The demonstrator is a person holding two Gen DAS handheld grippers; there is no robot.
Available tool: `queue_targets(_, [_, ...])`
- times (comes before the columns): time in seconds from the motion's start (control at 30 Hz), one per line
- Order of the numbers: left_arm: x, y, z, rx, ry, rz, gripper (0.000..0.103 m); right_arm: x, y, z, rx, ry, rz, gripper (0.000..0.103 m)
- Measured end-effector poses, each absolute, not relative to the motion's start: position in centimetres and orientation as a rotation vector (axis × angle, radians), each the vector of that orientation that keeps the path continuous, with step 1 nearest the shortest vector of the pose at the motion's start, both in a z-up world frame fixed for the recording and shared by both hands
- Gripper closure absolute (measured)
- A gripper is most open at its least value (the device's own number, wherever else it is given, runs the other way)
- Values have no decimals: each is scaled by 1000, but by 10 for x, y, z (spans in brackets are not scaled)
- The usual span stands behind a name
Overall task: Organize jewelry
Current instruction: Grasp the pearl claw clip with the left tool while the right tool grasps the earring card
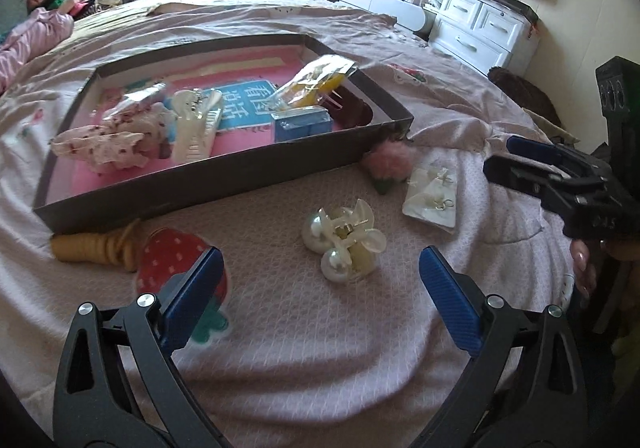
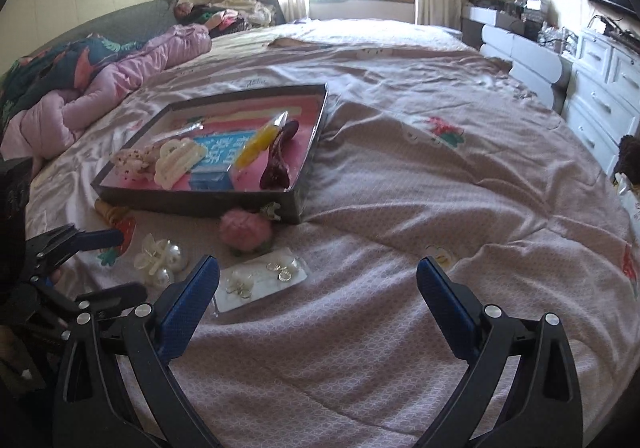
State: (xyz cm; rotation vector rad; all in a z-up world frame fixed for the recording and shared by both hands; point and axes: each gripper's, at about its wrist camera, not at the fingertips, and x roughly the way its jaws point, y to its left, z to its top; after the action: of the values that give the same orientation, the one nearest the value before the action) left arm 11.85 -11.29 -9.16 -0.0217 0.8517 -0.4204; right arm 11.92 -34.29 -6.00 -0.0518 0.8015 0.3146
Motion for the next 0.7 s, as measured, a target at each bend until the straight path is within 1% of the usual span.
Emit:
queue_targets(0.07, [123,-117,-94,-4,853,-426,18,121,-338,-65,-73,817,330,7])
queue_targets(0.17, [131,-118,-99,-6,868,-441,30,123,-332,-70,-102,833,349,7])
queue_targets(0.23, [135,-118,-103,7,878,-435,48,123,-328,-72,-118,840,370,7])
queue_targets(0.27, [137,-117,-103,2,878,-438,52,124,-325,-75,-130,848,384,7])
queue_targets(0.3, [138,-114,-103,-13,880,-444,63,124,-322,-77,-142,853,395,7])
queue_targets(0.33, [139,-111,-102,-27,883,-449,67,125,-319,-79,-155,860,404,7])
queue_targets(0.67, [143,-91,-95,-104,880,-441,68,146,-286,-106,-280,939,440,7])
queue_targets(0.7, [142,-89,-94,-109,877,-442,68,147,-285,-106,-273,939,441,11])
